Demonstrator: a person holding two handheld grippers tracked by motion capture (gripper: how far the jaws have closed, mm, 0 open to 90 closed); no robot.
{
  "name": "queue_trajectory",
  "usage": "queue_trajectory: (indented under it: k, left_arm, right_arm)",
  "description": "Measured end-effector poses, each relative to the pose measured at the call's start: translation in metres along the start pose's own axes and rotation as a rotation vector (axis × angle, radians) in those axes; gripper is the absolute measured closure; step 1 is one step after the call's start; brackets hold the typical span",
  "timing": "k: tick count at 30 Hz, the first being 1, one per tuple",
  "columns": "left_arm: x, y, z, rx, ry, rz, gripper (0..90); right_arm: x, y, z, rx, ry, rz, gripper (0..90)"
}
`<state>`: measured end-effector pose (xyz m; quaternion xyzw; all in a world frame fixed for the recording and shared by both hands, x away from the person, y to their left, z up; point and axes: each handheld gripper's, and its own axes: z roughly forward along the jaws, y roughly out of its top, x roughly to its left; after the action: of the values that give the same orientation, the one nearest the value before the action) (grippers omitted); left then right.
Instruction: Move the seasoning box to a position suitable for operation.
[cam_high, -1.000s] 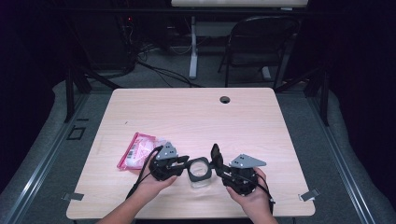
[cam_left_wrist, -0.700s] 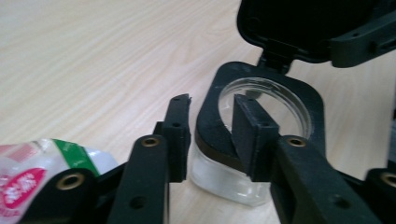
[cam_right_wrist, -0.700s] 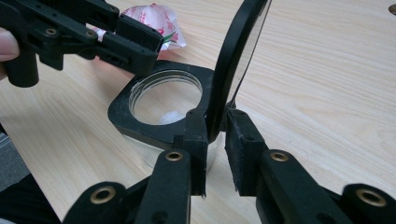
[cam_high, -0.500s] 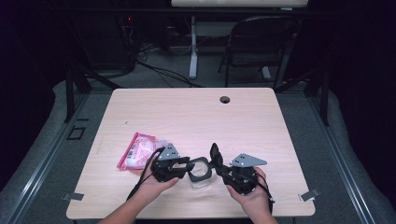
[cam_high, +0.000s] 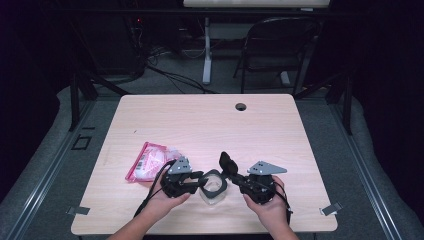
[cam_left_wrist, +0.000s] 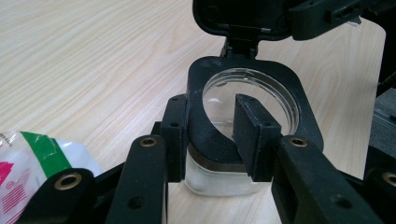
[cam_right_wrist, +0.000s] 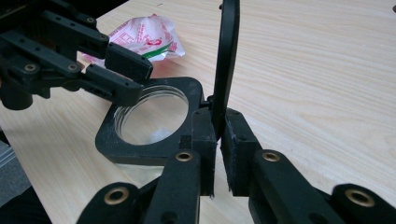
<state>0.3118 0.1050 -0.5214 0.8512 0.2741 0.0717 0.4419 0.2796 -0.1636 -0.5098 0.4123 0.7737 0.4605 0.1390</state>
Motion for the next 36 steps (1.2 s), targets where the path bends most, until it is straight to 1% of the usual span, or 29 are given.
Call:
queue_trajectory:
  k: [3, 6, 7, 10, 12, 14, 18, 19, 21, 22, 27, 29, 30, 33, 36]
  left_arm:
    - [0.0, -0.002, -0.003, -0.003, 0.007, -0.001, 66.1]
    - [0.0, -0.003, -0.005, -0.01, 0.014, -0.011, 66.4]
    - [-0.001, -0.004, -0.006, -0.01, 0.019, -0.009, 66.5]
    - [-0.002, -0.005, -0.007, -0.015, 0.033, -0.003, 66.3]
    - [-0.002, -0.006, -0.008, -0.014, 0.035, -0.005, 66.4]
    - [-0.003, -0.006, -0.009, -0.023, 0.037, -0.01, 66.4]
    - [-0.003, -0.007, -0.011, -0.022, 0.039, -0.005, 66.3]
    - [-0.003, -0.007, -0.011, -0.022, 0.046, -0.007, 66.3]
    - [-0.003, -0.007, -0.012, -0.019, 0.045, -0.011, 65.4]
    - [-0.002, -0.007, -0.014, -0.025, 0.036, -0.013, 64.9]
    - [0.003, -0.005, -0.023, -0.057, 0.036, -0.037, 62.7]
    - [0.006, -0.006, -0.027, -0.068, 0.049, -0.039, 61.5]
    - [0.008, -0.006, -0.029, -0.071, 0.055, -0.042, 61.0]
    - [0.013, -0.007, -0.035, -0.083, 0.073, -0.056, 60.3]
    - [0.019, -0.008, -0.041, -0.087, 0.087, -0.062, 58.0]
  right_arm:
    - [-0.001, 0.002, 0.003, 0.0, 0.006, 0.002, 85.3]
    - [-0.004, 0.005, 0.007, 0.001, 0.018, 0.01, 85.5]
    - [-0.004, 0.005, 0.009, -0.008, 0.021, 0.017, 85.5]
    - [-0.007, 0.008, 0.013, -0.004, 0.029, 0.032, 85.7]
    - [-0.01, 0.01, 0.017, -0.007, 0.044, 0.045, 85.7]
    - [-0.011, 0.011, 0.018, -0.008, 0.049, 0.05, 85.6]
    - [-0.012, 0.012, 0.021, -0.014, 0.051, 0.052, 85.6]
    - [-0.012, 0.013, 0.021, -0.009, 0.05, 0.051, 85.6]
    - [-0.012, 0.014, 0.021, -0.008, 0.049, 0.048, 85.6]
    - [-0.012, 0.014, 0.022, -0.013, 0.051, 0.049, 85.5]
    - [-0.013, 0.014, 0.022, -0.014, 0.054, 0.048, 85.4]
    - [-0.013, 0.013, 0.021, -0.012, 0.046, 0.046, 82.6]
    - [-0.013, 0.013, 0.021, -0.012, 0.046, 0.046, 82.6]
    - [-0.014, 0.013, 0.019, -0.008, 0.036, 0.049, 79.5]
    - [-0.014, 0.013, 0.018, 0.002, 0.043, 0.049, 77.4]
